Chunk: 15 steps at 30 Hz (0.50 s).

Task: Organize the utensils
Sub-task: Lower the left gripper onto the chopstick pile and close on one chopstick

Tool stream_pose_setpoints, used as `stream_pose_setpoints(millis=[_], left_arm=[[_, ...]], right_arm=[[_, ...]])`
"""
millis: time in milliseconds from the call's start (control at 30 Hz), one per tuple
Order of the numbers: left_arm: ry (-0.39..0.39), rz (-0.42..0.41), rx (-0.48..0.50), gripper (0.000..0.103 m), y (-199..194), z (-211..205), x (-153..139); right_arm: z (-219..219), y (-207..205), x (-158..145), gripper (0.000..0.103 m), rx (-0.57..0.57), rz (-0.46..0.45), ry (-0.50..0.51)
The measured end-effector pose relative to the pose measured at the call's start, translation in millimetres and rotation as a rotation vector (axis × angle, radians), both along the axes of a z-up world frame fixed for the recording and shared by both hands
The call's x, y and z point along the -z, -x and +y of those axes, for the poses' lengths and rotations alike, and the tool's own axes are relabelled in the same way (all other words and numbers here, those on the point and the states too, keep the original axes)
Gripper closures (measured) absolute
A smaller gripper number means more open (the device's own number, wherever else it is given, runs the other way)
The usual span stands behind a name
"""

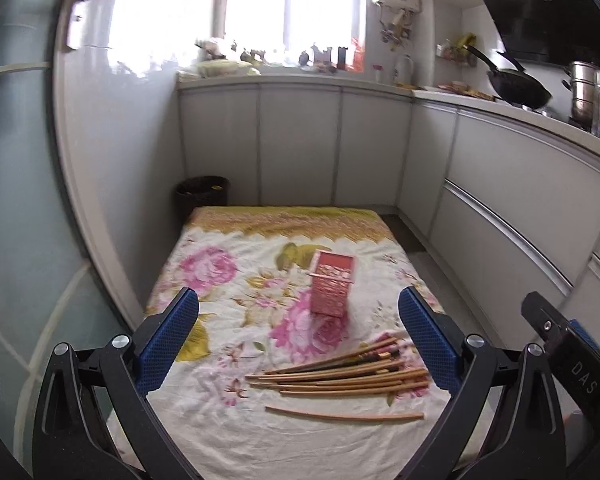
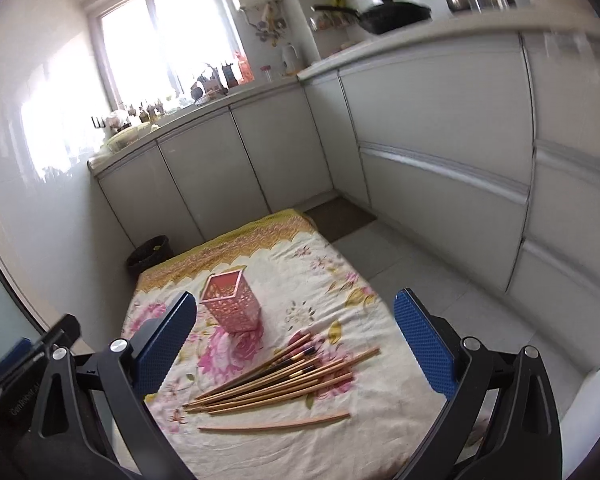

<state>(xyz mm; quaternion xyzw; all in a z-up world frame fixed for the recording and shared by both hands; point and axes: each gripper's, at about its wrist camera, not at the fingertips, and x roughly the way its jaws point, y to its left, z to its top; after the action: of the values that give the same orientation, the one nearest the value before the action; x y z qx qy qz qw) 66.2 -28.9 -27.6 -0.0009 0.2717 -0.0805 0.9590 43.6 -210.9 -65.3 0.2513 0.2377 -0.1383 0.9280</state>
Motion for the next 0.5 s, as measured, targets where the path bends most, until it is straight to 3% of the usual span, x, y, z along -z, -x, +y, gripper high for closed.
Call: stream_pose_setpoints(millis=[100, 233, 300, 400, 500], left_arm=[[0.014, 0.126, 0.224, 0.007, -38.2, -22.2, 5.7], [-0.043, 0.325, 0.507, 0.007, -95.6, -73.8, 24.9], [-0.089, 0.446, 0.610, 0.007, -124.0, -108.0, 49.3], [-0.215, 0.661, 0.683, 0.009, -165.0, -149.1, 102.1], [-0.336, 0.856, 0.699, 0.031, -197.4, -171.8, 162.6]], right_arm=[[-45.2, -10.7, 37.0, 0.007, 0.006, 0.065, -0.262], [-92.1, -12.5, 84.7, 0.007, 0.099, 0.146, -0.388], [-105.7, -14.1, 109.4, 0.007, 0.128, 0.183, -0.428], [-121.9, -22.3, 141.0, 0.007, 0.131, 0.247, -0.506], [-127.1, -33.0, 162.9, 0.007, 0.109, 0.288, -0.562]])
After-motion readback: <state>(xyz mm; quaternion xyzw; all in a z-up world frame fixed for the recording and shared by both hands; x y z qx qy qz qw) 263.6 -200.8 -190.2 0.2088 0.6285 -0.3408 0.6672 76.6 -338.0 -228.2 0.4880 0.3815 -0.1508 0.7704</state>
